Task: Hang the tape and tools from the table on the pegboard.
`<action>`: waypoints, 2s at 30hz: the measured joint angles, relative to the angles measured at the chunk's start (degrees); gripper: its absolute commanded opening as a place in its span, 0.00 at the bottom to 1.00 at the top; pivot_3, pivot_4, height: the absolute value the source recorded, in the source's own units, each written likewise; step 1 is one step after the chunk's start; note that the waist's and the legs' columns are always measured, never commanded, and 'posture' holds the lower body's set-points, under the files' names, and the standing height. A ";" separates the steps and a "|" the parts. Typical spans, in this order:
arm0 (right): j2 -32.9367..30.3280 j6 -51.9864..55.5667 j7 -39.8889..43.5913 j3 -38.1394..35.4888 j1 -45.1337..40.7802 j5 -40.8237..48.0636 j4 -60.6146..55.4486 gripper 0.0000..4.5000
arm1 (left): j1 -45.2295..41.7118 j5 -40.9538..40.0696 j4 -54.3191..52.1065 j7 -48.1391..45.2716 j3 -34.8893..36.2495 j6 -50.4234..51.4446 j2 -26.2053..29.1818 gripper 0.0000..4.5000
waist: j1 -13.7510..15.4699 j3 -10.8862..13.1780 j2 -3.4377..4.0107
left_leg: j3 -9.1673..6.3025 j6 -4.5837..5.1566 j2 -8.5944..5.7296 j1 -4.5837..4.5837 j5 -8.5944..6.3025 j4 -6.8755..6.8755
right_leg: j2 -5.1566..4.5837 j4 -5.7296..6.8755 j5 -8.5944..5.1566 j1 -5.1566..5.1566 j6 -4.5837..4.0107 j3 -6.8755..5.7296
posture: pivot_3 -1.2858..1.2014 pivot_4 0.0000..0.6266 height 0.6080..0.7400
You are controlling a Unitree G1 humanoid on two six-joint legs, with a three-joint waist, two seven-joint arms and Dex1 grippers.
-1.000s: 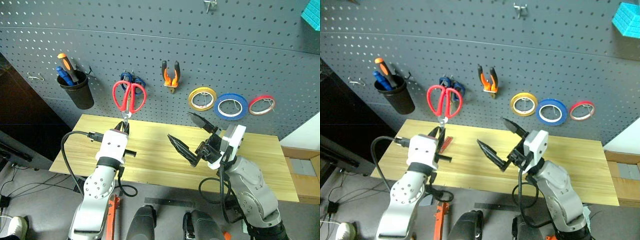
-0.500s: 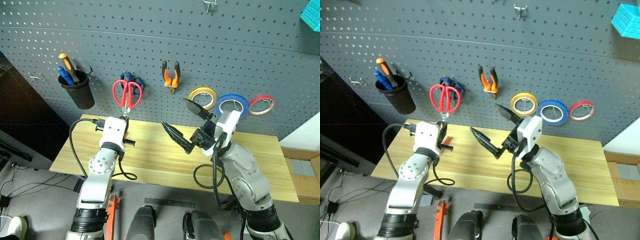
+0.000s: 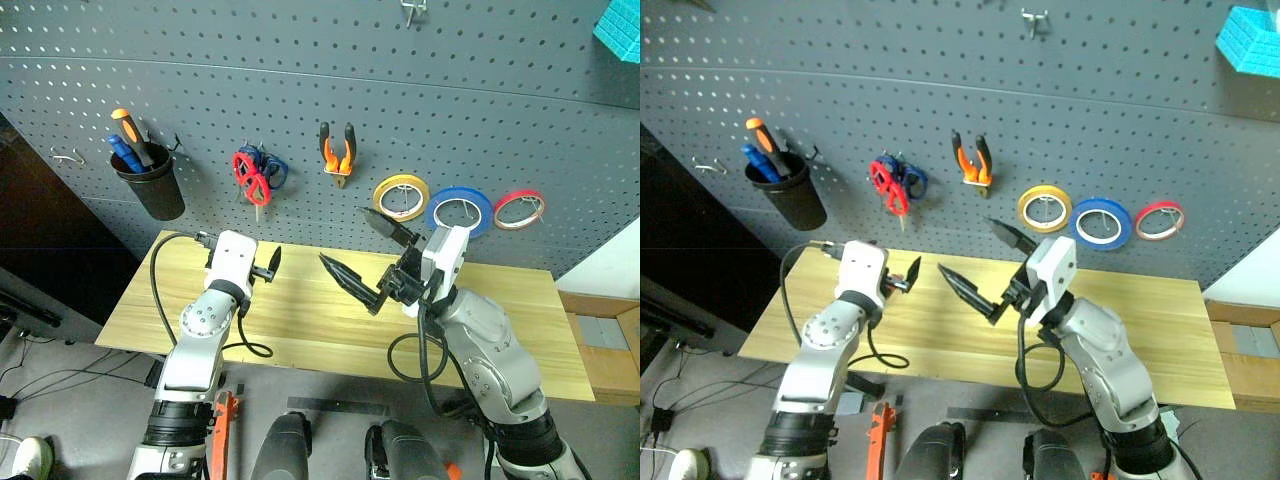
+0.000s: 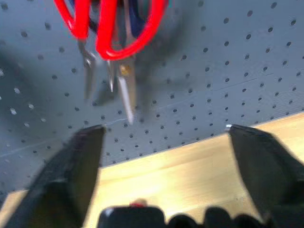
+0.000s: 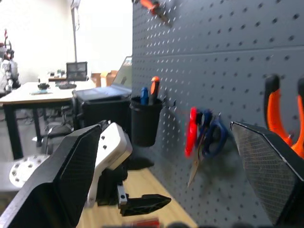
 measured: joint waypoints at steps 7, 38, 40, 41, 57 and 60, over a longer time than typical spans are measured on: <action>-5.81 0.77 2.98 9.61 2.89 -10.61 4.27 1.00 | 11.04 -2.36 1.11 -2.33 4.05 7.76 3.74 0.99 | -0.04 0.09 -0.02 | -0.16 0.00 0.08 0.06 0.02 0.00 | 0.03 0.05 -0.19 0.00 0.11 -0.16 | 0.59 0.32 1.00; 4.51 20.87 -1.17 11.17 -12.81 -14.72 6.02 1.00 | -22.95 -2.97 33.65 -14.47 -0.17 9.53 15.37 0.99 | 1.49 8.60 0.22 | -0.66 -0.22 0.14 -0.32 0.04 -0.24 | -0.19 0.05 -0.48 -0.13 -0.20 -1.08 | 0.60 0.65 1.00; 4.62 21.75 -1.45 11.17 -12.77 -14.70 5.61 1.00 | -23.70 -3.77 35.18 -15.21 -0.02 10.30 15.16 0.99 | 1.51 8.92 0.22 | -0.67 -0.25 0.14 -0.33 0.05 -0.24 | -0.19 0.05 -0.48 -0.14 -0.20 -1.10 | 0.60 0.67 1.00; 4.59 22.08 -1.56 11.14 -12.74 -14.70 5.41 1.00 | -24.39 -4.80 36.51 -15.68 0.58 11.47 14.78 0.99 | 1.52 9.06 0.23 | -0.67 -0.25 0.14 -0.33 0.05 -0.24 | -0.19 0.05 -0.48 -0.14 -0.20 -1.10 | 0.60 0.67 1.00; 4.21 24.36 -2.16 10.53 -12.63 -13.00 3.71 1.00 | -32.16 -6.55 48.69 -17.59 1.57 9.60 13.88 0.19 | 1.50 10.47 0.17 | -0.77 -0.82 0.14 -1.08 0.32 -0.27 | -0.19 0.09 -0.52 -0.85 -0.13 -1.25 | 0.59 0.67 1.00; 4.17 24.11 -2.24 10.48 -12.75 -12.91 3.81 1.00 | -32.28 -6.44 48.74 -17.55 1.50 9.61 13.76 0.19 | 1.50 10.47 0.17 | -0.77 -0.83 0.13 -1.09 0.32 -0.25 | -0.19 0.09 -0.52 -0.85 -0.11 -1.25 | 0.59 0.63 1.00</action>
